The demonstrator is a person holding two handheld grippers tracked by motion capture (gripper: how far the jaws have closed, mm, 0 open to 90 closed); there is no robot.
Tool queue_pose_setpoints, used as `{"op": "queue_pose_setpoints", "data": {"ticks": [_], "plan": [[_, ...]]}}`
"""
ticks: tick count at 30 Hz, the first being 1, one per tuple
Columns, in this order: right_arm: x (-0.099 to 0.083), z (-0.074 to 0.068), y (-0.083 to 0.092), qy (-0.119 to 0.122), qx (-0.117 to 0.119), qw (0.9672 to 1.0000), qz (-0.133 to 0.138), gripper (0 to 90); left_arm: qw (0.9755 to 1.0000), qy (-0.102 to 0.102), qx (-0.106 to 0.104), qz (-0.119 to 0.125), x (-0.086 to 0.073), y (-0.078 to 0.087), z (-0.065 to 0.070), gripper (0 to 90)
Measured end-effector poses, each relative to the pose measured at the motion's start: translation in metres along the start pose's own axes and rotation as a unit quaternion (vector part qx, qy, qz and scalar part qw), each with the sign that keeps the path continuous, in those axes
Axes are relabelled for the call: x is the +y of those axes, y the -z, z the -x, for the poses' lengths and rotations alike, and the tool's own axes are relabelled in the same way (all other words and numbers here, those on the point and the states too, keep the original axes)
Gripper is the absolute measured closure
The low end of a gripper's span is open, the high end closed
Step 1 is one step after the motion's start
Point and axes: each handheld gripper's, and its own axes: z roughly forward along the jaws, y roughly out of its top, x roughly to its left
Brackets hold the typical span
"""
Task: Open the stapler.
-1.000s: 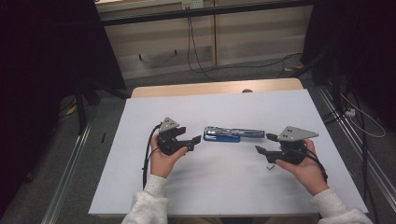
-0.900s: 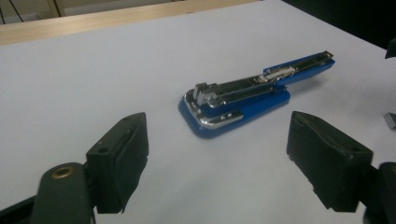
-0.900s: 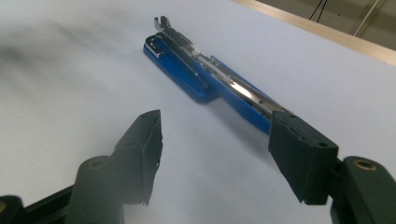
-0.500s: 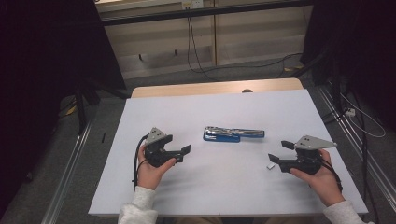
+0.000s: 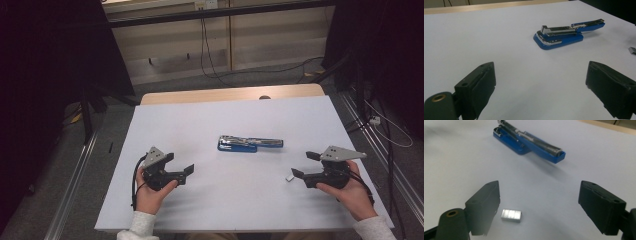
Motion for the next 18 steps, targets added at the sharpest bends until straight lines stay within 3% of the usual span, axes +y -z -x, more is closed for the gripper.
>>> {"op": "queue_pose_setpoints", "data": {"ticks": [2, 8, 15, 18], "plan": [[-0.001, -0.002, -0.002, 0.014, 0.011, 0.9998, -0.01, 15.2, 1.0, 0.004, 0.0, 0.006, -0.001, 0.002, -0.001, 8.7], [-0.002, -0.003, -0.003, 0.017, 0.03, 0.9991, -0.025, 15.8, 1.0, 0.002, 0.0, 0.007, -0.005, 0.008, -0.006, 6.2], [-0.003, -0.005, -0.002, 0.04, 0.036, 0.9976, -0.043, 23.4, 0.9999, -0.002, -0.008, 0.008, -0.007, 0.011, -0.007, 4.7], [-0.005, -0.004, -0.002, 0.05, 0.038, 0.9968, -0.05, 31.7, 0.9999, 0.0, -0.007, 0.009, -0.007, 0.011, -0.006, 4.7]]}}
